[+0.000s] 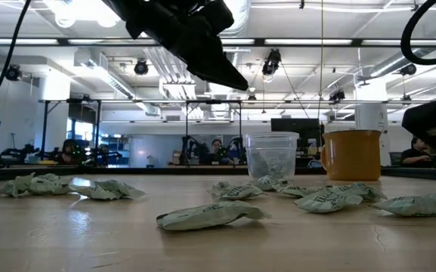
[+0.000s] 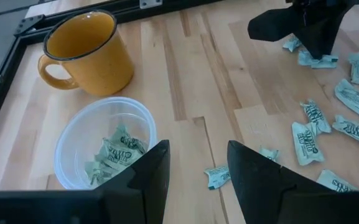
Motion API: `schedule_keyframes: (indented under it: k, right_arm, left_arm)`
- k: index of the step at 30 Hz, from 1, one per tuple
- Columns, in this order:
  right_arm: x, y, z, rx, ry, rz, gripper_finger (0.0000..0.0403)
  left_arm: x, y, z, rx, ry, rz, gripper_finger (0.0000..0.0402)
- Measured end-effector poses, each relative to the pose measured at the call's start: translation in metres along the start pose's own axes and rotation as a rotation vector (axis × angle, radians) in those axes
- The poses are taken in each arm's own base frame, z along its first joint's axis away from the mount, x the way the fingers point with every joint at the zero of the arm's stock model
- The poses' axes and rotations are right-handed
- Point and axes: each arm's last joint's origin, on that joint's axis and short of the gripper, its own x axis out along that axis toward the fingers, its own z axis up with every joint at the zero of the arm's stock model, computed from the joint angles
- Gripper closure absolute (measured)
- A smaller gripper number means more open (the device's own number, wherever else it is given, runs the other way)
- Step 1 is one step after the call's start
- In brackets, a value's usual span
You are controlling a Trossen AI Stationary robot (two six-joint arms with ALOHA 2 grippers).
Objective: Pick and place Stevia / Truvia into bins
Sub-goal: Put the green stevia packet into the transparent bin
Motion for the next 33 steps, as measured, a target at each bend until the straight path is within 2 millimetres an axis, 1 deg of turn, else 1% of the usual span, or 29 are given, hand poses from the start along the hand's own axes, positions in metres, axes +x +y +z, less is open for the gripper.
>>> schedule_keyframes:
  k: [6,11,16,19,21,25,28,33]
  right_arm:
    - [-0.005,0.001,0.004,-0.054,-0.034,-0.018,0.0390]
    - [-0.007,0.002,0.009,-0.070,-0.053,-0.020,0.0394]
    - [-0.015,0.004,0.018,-0.131,-0.098,-0.086,0.0394]
    - [-0.025,0.003,0.026,-0.177,-0.135,-0.190,0.0394]
    - [-0.033,0.002,0.033,-0.223,-0.180,-0.291,0.0394]
    - [-0.046,-0.004,0.045,-0.298,-0.273,-0.570,0.0394]
    - [-0.054,-0.017,0.052,-0.277,-0.312,-0.749,0.0394]
    - [-0.060,-0.050,0.068,-0.202,-0.322,-0.856,0.0394]
  left_arm:
    - [0.000,-0.001,-0.001,-0.001,0.012,-0.004,0.0257]
    - [0.000,-0.002,-0.006,-0.003,0.059,-0.017,0.0257]
    - [-0.003,-0.006,-0.013,-0.043,0.149,-0.038,0.0257]
    - [-0.008,-0.010,-0.017,-0.068,0.209,-0.055,0.0257]
    - [-0.010,-0.015,-0.019,-0.078,0.247,-0.069,0.0257]
    - [-0.013,-0.029,-0.021,-0.079,0.282,-0.098,0.0257]
    - [-0.015,-0.043,-0.027,-0.057,0.296,-0.129,0.0257]
    - [-0.017,-0.064,-0.044,-0.058,0.292,-0.163,0.0257]
